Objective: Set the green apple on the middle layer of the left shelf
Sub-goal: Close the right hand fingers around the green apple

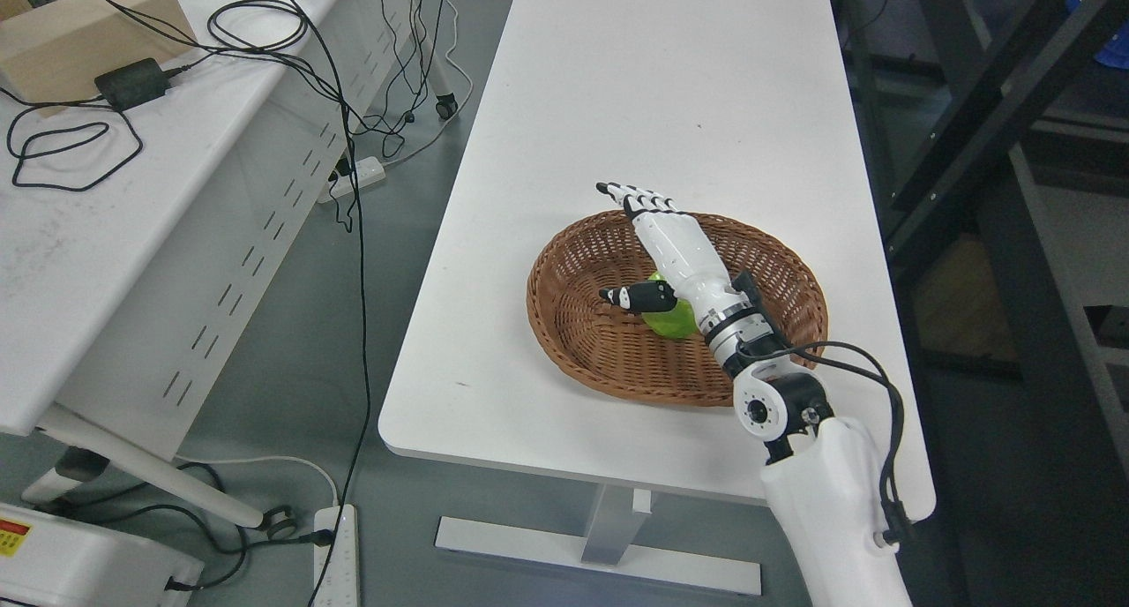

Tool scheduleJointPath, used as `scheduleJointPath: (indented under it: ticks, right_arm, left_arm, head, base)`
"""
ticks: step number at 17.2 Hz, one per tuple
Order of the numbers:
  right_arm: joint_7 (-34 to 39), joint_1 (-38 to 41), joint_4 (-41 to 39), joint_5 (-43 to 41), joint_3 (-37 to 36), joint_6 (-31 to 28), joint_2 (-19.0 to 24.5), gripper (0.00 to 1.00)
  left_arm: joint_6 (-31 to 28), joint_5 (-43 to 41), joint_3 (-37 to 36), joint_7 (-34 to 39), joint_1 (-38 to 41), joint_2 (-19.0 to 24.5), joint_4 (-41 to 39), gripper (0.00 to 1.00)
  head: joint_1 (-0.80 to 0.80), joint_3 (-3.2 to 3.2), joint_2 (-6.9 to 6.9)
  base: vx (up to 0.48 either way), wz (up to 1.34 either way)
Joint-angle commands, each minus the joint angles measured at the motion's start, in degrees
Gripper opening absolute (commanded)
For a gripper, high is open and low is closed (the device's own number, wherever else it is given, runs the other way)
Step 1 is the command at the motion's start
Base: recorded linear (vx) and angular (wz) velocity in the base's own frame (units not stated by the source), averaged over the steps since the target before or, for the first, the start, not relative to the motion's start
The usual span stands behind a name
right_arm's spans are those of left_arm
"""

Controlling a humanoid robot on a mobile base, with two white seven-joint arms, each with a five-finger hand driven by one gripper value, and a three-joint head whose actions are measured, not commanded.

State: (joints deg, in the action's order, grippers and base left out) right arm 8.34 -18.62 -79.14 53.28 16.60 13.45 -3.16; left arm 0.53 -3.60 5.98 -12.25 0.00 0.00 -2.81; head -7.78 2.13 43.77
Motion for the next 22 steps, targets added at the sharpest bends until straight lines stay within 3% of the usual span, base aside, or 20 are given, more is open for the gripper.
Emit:
scheduleJointPath:
  ticks: [1,10,16,22]
  right_arm:
    - [0.01,0.42,6.19,-0.02,2.91,2.01,-5.72,1.00]
    - [0.01,3.06,2.69,-1.69,-0.51,2.98,-6.60,1.00]
    - [0.18,4.29,0.22,-6.78,-2.71,5.09,-11.25,1.00]
    - [0.18,6.31,-0.75,-6.97,-2.98,5.97,-11.43,1.00]
  left_arm:
    - [0.00,0.00,0.00,0.04,0.53,1.00,0.00,1.00]
    - [0.09,0.00,0.00,0.04,0.53,1.00,0.00,1.00]
    - [0.00,0.00,0.00,-0.05,0.53,1.00,0.00,1.00]
    - [0.00,0.00,0.00,-0.05,0.53,1.00,0.00,1.00]
  head:
    - [0.00,0.00,0.00]
    - [0.00,0.00,0.00]
    - [0.00,0.00,0.00]
    - [0.00,0.00,0.00]
  base:
    - [0.025,0.00]
    - [0.003,0.00]
    - [0.000,0.00]
    - [0.000,0.00]
